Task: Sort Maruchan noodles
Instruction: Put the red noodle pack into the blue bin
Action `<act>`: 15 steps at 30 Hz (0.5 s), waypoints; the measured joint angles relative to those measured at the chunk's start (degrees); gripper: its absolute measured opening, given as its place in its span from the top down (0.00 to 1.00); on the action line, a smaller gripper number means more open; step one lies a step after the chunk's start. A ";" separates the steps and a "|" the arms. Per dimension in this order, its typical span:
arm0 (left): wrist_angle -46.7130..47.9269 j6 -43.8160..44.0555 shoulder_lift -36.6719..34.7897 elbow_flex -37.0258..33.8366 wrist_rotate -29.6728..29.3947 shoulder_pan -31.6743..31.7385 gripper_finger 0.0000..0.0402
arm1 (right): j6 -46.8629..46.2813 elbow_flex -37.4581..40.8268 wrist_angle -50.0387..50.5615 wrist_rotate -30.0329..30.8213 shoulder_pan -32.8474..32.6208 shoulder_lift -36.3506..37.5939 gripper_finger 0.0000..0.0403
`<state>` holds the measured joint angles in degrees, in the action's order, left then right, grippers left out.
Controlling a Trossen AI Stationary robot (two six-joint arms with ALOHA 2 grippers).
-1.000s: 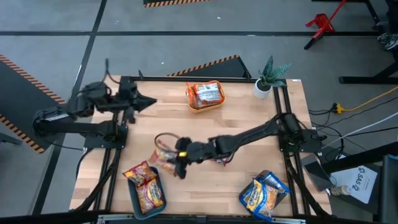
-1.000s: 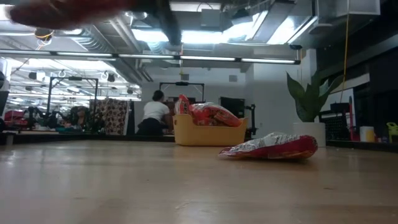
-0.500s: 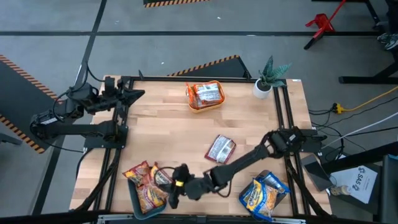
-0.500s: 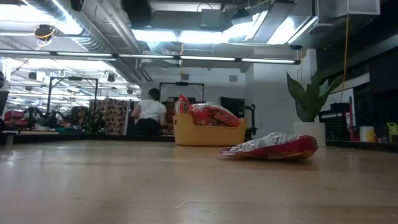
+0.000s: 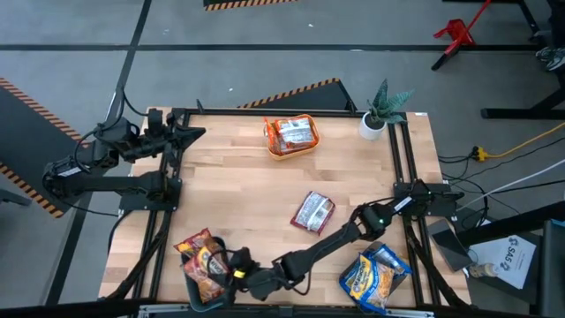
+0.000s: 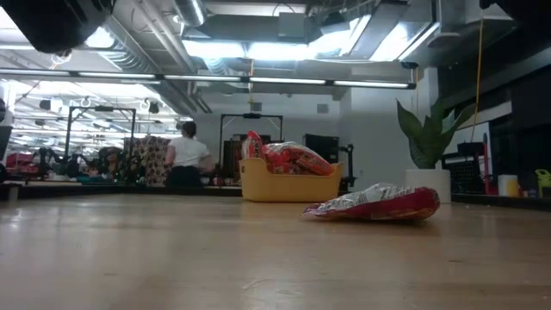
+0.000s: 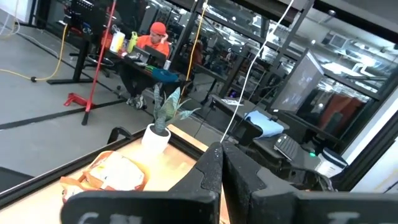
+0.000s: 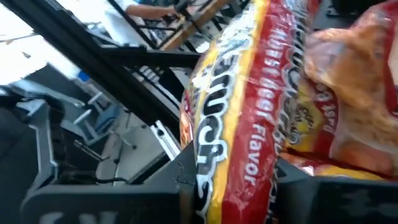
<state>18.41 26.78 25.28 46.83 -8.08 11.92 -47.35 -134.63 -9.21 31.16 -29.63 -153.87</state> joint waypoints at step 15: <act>0.16 -0.13 0.00 0.00 -0.02 0.00 1.00 | 0.58 1.31 6.36 -1.37 0.54 -0.41 0.82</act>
<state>18.58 26.65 25.28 46.83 -8.10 11.92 -46.77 -133.32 -2.85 29.79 -29.09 -154.28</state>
